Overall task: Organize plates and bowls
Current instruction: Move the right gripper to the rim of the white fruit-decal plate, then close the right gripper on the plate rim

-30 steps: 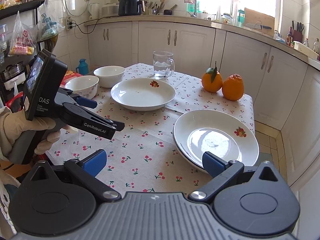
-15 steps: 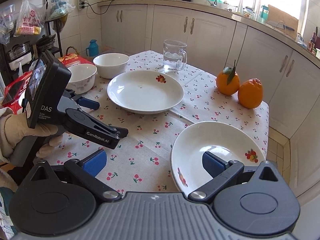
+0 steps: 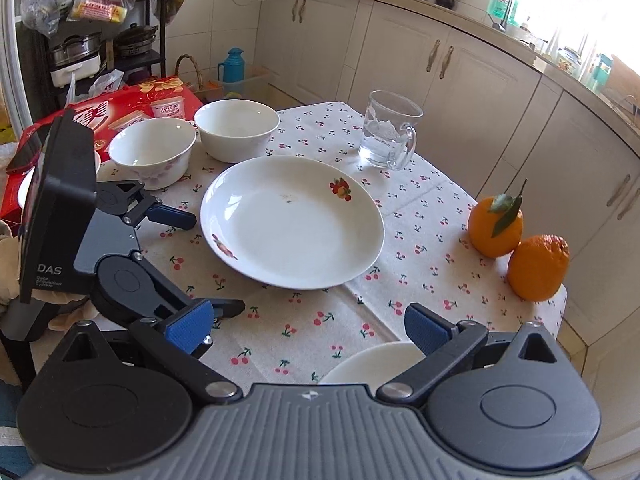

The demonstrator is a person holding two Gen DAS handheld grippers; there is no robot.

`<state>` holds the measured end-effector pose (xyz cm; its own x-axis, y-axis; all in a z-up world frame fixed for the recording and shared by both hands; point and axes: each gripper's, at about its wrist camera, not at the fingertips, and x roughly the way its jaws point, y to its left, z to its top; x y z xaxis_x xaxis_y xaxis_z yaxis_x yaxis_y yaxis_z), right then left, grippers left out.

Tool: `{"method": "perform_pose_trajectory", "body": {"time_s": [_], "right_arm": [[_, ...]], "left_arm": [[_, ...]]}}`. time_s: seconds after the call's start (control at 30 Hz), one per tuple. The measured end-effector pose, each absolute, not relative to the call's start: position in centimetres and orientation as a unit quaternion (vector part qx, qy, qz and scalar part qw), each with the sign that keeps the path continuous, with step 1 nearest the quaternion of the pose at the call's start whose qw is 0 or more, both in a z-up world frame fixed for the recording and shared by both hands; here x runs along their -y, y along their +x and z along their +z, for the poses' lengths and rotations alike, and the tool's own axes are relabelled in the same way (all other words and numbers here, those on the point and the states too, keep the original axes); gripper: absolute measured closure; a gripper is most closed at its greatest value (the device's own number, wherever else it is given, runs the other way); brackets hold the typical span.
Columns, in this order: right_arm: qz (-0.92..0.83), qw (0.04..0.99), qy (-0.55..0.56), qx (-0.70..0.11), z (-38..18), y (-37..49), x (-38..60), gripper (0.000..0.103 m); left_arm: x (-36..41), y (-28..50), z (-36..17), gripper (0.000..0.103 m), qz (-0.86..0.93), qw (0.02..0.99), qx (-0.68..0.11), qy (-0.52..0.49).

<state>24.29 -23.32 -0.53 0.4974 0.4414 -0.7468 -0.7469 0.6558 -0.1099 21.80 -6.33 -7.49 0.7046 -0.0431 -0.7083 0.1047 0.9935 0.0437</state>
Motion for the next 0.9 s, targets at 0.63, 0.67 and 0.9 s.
{"method": "perform_pose_trajectory", "body": {"time_s": [0.63, 0.67, 0.9], "right_arm": [[0.446, 0.762, -0.230, -0.410, -3.9, 36.4, 18.1, 0.000], [0.449, 0.759, -0.229, -0.413, -4.2, 37.0, 18.0, 0.000], [0.464, 0.746, -0.205, -0.432, -5.5, 41.1, 17.0, 0.003]], "left_arm": [[6.2, 22.1, -7.6, 0.002, -0.046, 0.927, -0.370, 0.040], [6.2, 22.2, -7.6, 0.003, -0.050, 0.927, -0.369, 0.040], [6.0, 21.9, -7.5, 0.009, -0.057, 0.929, -0.363, 0.043]]}}
